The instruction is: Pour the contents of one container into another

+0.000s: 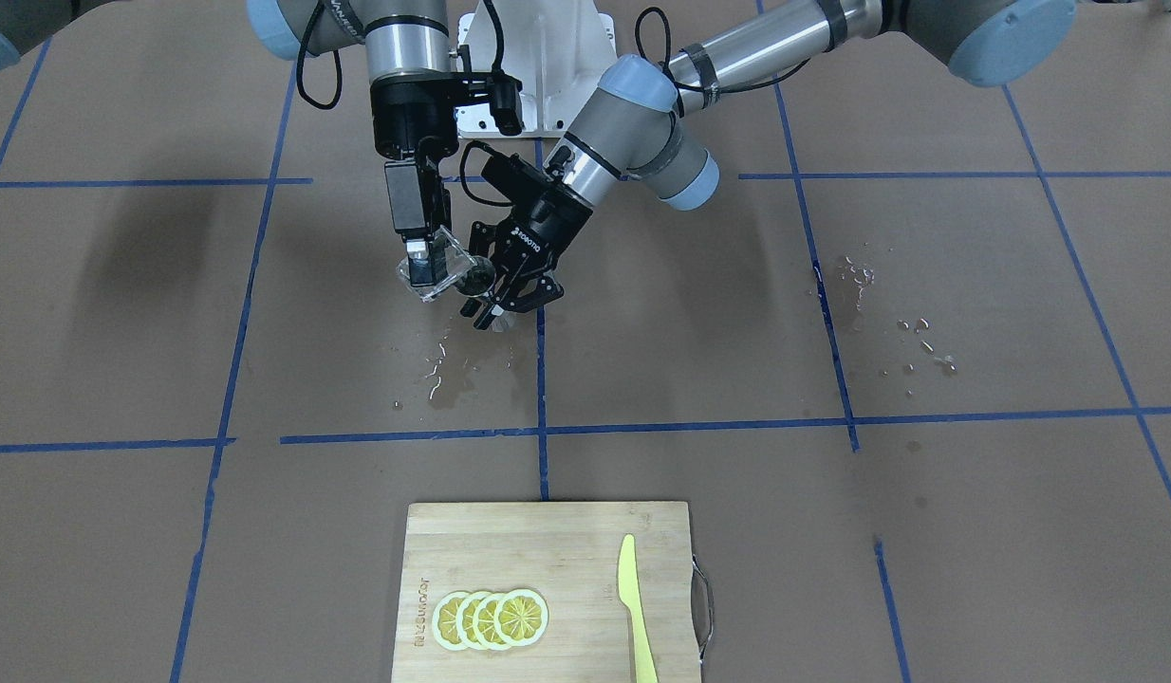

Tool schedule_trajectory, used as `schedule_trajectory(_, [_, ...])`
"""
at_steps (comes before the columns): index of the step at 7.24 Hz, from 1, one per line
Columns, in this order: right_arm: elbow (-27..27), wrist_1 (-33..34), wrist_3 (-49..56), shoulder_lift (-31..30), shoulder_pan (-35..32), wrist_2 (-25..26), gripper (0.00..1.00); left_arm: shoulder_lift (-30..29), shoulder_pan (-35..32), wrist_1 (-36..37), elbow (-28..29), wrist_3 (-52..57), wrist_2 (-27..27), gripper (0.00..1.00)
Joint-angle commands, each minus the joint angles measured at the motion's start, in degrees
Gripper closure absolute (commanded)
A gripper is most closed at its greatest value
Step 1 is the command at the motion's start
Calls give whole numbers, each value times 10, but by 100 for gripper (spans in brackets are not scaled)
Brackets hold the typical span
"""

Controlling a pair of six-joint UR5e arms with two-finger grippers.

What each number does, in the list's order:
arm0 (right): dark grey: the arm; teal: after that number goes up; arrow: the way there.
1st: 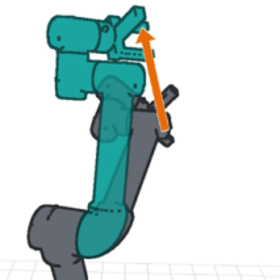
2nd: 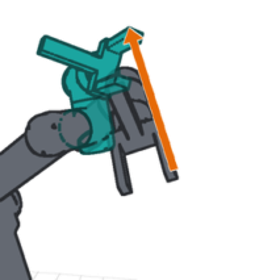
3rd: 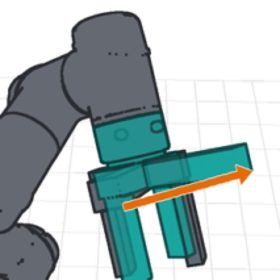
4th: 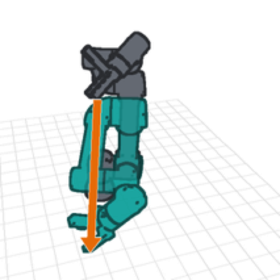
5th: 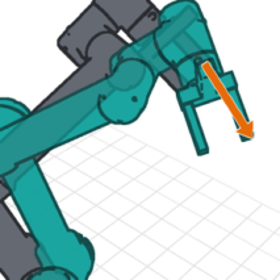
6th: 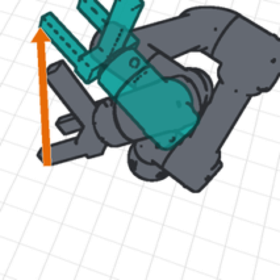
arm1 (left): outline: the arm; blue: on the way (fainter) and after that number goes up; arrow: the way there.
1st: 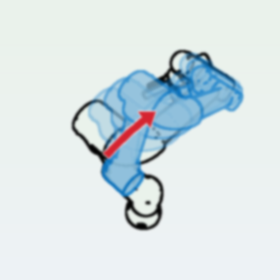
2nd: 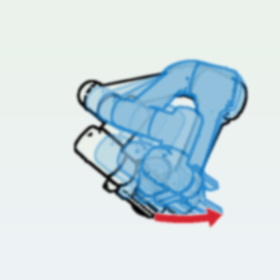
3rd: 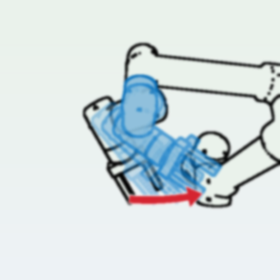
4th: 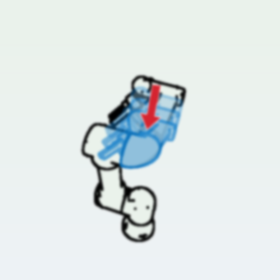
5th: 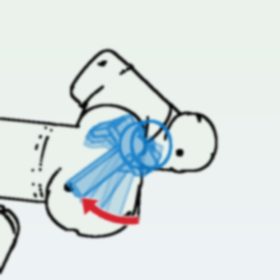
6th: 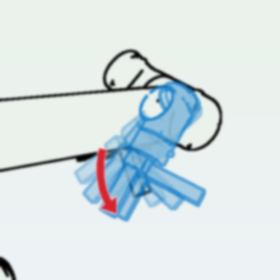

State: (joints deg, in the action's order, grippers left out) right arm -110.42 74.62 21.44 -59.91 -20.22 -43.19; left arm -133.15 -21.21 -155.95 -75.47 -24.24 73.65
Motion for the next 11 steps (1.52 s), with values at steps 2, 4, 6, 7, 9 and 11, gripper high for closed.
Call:
schedule_trajectory(2, [1,-10,-19,2,7,8,100,0,-3,0,-1,5,0,100])
schedule_trajectory(4, [4,-11,-102,2,13,7,100,-1,-5,-2,-2,0,0,100])
schedule_trajectory(6, [2,-11,-143,0,12,6,100,-1,-8,-2,-5,-2,0,100])
schedule_trajectory(7, [2,-42,-144,-2,6,6,100,-1,-9,-2,-5,-2,1,100])
schedule_trajectory(9, [-4,-68,-176,-18,-6,6,100,0,-11,-3,-5,-2,0,100])
schedule_trajectory(11, [-49,-68,-262,-79,-19,3,100,3,-17,-20,-5,-4,1,100])
